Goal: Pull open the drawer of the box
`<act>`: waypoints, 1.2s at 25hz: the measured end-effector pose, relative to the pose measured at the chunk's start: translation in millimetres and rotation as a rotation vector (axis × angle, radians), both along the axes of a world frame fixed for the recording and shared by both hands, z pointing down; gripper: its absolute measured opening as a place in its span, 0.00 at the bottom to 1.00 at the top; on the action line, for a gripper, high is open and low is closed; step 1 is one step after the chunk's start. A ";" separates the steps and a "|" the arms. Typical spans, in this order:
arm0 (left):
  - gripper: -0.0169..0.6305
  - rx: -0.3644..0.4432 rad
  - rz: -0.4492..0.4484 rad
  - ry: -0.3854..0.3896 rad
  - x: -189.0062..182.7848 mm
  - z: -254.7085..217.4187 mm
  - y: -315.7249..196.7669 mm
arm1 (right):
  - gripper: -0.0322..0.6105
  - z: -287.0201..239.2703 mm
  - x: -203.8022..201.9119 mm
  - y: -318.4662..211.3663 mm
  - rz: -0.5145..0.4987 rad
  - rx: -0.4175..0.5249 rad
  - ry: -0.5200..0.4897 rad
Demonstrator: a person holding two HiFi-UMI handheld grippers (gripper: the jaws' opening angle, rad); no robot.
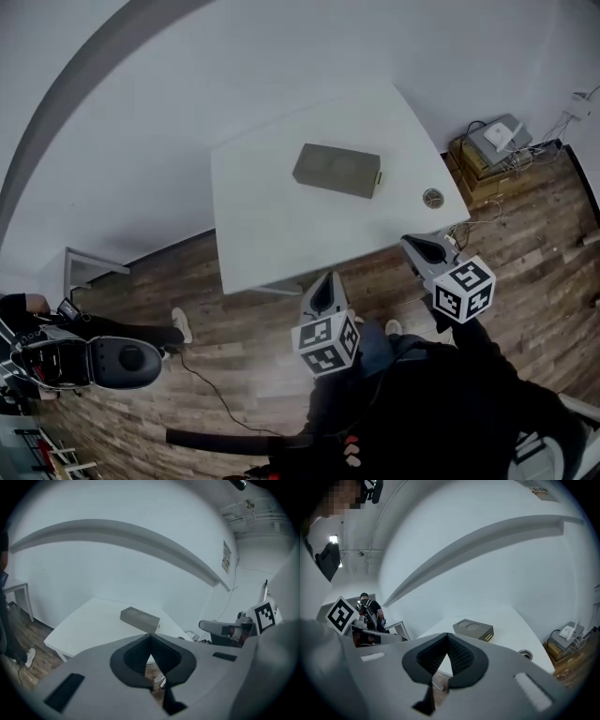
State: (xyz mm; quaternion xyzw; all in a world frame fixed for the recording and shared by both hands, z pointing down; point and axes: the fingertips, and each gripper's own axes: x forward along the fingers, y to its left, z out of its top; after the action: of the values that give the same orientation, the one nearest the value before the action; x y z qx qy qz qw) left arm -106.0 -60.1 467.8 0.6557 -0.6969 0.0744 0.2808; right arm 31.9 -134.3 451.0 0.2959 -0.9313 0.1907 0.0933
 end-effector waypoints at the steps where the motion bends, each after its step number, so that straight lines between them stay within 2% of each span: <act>1: 0.02 -0.014 0.005 0.007 -1.9 3.9 -12.4 | 0.04 4.4 -1.7 -11.6 0.008 -0.010 0.011; 8: 0.02 -0.035 0.064 0.020 -32.0 12.9 -112.6 | 0.04 32.7 -23.2 -106.2 0.064 -0.075 0.062; 13: 0.02 -0.082 0.139 0.005 -56.6 26.5 -202.3 | 0.04 74.2 -48.1 -178.1 0.033 -0.250 0.082; 16: 0.02 -0.118 0.197 0.028 -64.6 36.6 -242.9 | 0.04 89.4 -58.6 -215.0 0.034 -0.322 0.087; 19: 0.02 -0.197 0.239 0.084 -72.6 48.0 -239.2 | 0.04 101.0 -69.1 -209.8 0.010 -0.417 0.085; 21: 0.02 -0.222 0.255 0.093 -80.6 53.6 -241.7 | 0.04 110.0 -70.7 -211.6 0.027 -0.450 0.106; 25: 0.02 -0.253 0.301 0.102 -87.8 69.0 -250.5 | 0.06 139.9 -69.0 -216.4 0.035 -0.528 0.160; 30: 0.02 -0.247 0.280 0.101 -85.6 67.5 -248.2 | 0.09 152.1 -57.8 -221.5 0.026 -0.592 0.121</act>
State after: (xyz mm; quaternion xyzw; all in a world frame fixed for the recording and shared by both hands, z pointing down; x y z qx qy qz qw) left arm -191.5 -308.3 535.3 0.7097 -0.5694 0.1650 0.3806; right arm -25.9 -355.8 603.1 0.2786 -0.8242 0.4369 0.2283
